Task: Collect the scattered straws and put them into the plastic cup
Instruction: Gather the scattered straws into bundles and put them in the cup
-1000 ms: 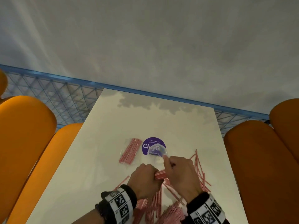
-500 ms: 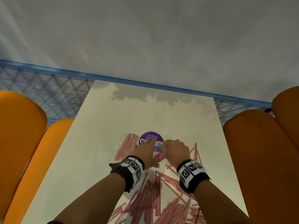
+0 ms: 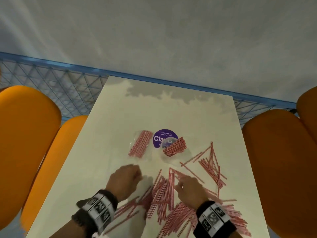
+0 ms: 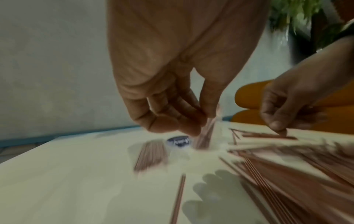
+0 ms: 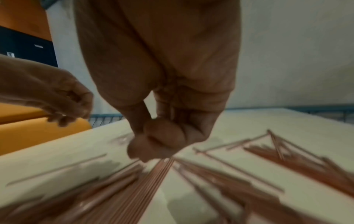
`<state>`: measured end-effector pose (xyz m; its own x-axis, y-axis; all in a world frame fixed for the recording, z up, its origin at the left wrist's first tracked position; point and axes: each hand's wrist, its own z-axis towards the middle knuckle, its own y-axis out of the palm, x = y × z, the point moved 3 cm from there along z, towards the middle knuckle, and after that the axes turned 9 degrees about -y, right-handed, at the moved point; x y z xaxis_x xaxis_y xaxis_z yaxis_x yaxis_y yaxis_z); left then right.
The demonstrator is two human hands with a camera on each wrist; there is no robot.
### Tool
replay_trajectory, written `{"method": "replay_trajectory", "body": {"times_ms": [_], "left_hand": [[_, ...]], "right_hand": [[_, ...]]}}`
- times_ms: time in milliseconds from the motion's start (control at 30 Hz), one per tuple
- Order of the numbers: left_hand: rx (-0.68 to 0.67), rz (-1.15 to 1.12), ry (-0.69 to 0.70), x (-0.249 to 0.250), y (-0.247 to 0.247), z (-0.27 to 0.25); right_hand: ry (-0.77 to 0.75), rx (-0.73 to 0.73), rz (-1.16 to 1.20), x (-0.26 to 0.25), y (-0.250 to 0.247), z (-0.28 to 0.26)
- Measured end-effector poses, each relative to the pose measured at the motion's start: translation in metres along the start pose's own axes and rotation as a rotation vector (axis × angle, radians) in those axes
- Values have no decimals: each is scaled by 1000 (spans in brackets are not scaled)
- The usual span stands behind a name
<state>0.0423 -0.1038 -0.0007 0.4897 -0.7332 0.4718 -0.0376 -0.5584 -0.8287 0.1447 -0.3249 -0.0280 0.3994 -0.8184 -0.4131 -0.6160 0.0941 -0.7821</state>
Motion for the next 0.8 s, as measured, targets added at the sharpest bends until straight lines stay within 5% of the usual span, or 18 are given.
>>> {"method": "replay_trajectory", "body": {"times_ms": [267,400,633,800], "left_hand": [[-137,213,-167,-74,75,-94],[-144,168,-110,-76,89,-92],[105,133,41,-108,74,-85],[37,183,114,-106,66,-71]], "right_hand": [[246,-78,166,-20,41,5],[189,-14,81,-53,46,11],[89,57,152,-61,48,34],[-23,108,109,-67,46,43]]}}
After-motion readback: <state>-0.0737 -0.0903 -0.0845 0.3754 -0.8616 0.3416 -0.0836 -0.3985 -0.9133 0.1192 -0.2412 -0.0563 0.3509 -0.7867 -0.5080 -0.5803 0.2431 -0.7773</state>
